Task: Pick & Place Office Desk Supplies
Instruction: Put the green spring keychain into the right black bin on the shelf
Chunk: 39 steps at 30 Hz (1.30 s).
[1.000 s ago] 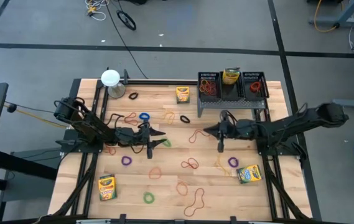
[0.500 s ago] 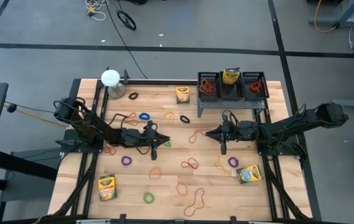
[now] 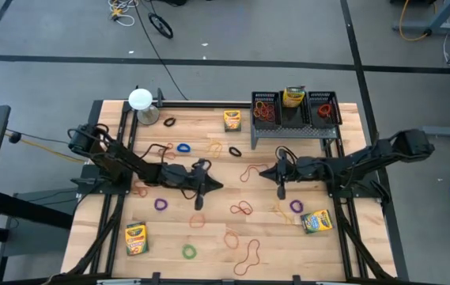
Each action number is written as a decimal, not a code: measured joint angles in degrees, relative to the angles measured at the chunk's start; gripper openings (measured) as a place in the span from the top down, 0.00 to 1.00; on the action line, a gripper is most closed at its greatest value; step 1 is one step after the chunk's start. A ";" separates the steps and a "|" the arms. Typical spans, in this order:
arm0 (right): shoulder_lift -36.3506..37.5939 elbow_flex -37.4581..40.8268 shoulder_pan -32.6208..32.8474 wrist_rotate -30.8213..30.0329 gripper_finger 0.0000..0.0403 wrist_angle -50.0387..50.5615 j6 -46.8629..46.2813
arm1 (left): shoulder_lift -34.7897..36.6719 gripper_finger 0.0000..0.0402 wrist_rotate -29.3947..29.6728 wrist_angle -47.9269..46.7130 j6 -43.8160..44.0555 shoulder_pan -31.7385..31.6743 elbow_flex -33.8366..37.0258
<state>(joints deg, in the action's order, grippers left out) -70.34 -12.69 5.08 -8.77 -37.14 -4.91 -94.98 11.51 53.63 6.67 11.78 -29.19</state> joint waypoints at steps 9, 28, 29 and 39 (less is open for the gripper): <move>-5.54 0.00 0.00 0.23 0.98 -6.33 1.86 | -0.01 0.96 4.10 -11.09 -2.62 2.07 -6.15; -5.86 0.00 0.00 0.19 0.98 -6.76 1.81 | 0.00 0.79 9.46 -39.76 3.66 2.13 -13.94; -5.86 0.00 0.00 0.19 0.98 -6.74 1.81 | 0.00 0.79 9.44 -39.87 3.87 2.13 -13.96; -5.86 0.00 0.00 0.17 0.98 -6.74 1.77 | 0.00 0.79 9.25 -40.36 3.87 2.11 -13.99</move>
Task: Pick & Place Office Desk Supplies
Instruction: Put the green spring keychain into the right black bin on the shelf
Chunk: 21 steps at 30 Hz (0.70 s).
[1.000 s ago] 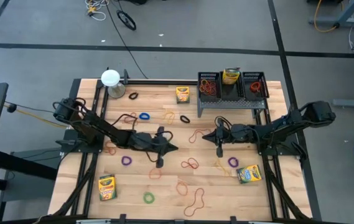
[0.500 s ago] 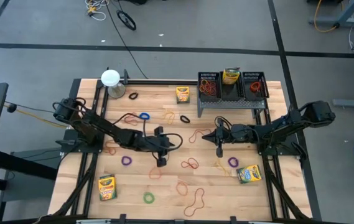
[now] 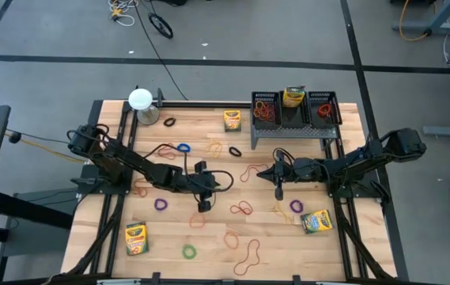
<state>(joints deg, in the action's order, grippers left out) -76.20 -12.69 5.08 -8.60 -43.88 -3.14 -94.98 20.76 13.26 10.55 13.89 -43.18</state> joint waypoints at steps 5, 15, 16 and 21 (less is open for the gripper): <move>0.00 0.00 0.00 0.00 0.98 0.00 0.02 | 0.00 0.79 -1.30 -3.14 0.12 0.00 -0.23; 0.00 0.00 0.00 -0.15 0.98 0.00 0.02 | 0.00 0.78 -1.93 -8.60 0.22 0.00 -4.30; 0.00 0.00 0.00 -0.15 0.98 0.00 0.02 | 0.00 0.77 -2.50 -8.68 0.22 0.00 -4.42; 0.00 0.00 0.00 -0.13 0.98 0.00 0.02 | 0.00 0.72 -2.89 -9.37 0.93 0.02 -4.68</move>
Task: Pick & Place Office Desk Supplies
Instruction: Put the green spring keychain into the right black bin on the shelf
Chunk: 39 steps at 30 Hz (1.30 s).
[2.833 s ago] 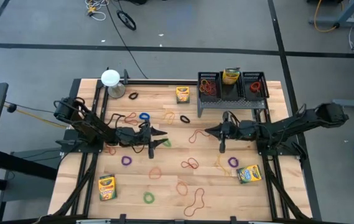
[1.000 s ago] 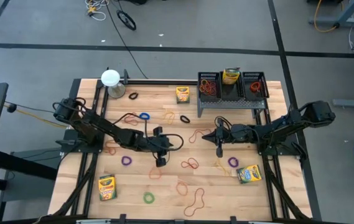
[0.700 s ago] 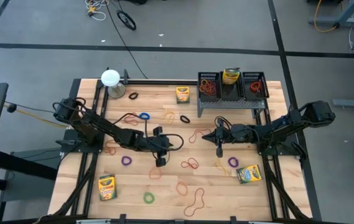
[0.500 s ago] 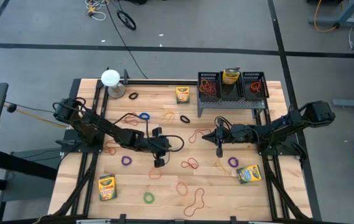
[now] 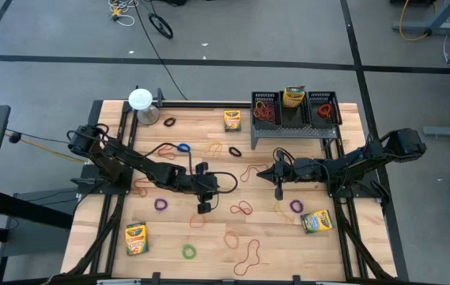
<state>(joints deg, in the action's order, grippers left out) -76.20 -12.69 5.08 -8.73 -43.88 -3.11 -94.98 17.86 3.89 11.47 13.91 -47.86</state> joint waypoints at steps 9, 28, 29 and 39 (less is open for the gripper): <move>0.00 0.00 0.00 0.20 0.98 0.00 -0.02 | -0.84 0.64 4.25 -7.23 1.21 -0.71 -0.02; 0.02 0.00 -0.02 0.17 0.98 0.35 0.00 | -7.52 0.92 1.38 -6.37 -4.98 -4.10 -0.11; 0.02 0.00 0.00 0.15 0.98 0.35 0.00 | -7.48 0.95 1.57 -6.35 -5.85 -4.09 -0.11; -0.66 -0.04 2.90 -0.02 0.94 0.69 0.62 | -7.67 0.97 -4.12 27.51 -9.44 -4.40 9.16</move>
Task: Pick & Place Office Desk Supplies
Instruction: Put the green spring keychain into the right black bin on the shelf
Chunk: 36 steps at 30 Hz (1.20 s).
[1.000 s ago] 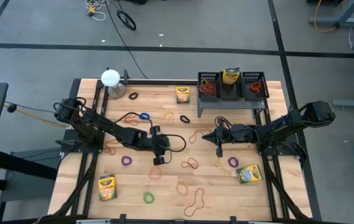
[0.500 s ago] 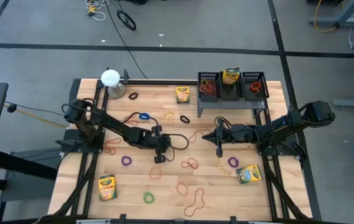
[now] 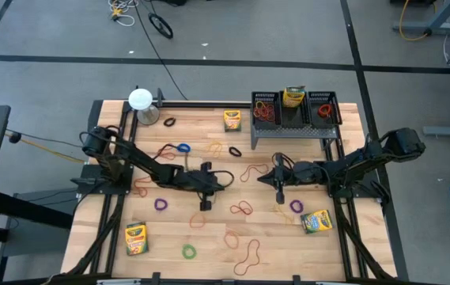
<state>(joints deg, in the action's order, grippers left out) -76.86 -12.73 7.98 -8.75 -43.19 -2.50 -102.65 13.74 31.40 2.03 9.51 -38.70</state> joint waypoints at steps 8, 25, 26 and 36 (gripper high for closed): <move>-4.83 -4.22 5.45 0.19 0.74 -0.55 4.41 | 0.00 0.97 -0.91 20.68 -0.48 -0.09 6.03; -23.31 -21.19 4.10 -4.59 0.48 -3.03 22.00 | 0.02 0.97 -6.82 23.67 -2.74 -0.10 5.99; -23.81 -21.68 3.68 -4.55 0.48 -2.95 22.62 | 0.02 0.97 -6.82 23.71 -2.74 -0.10 5.99; -25.20 -23.93 1.40 1.90 0.70 -1.81 22.92 | 0.02 0.97 -6.59 23.67 -2.63 -0.12 5.99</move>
<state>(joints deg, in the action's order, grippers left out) -102.06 -36.67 9.39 -6.85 -45.00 20.42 -102.63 7.15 55.07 -0.59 9.39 -32.71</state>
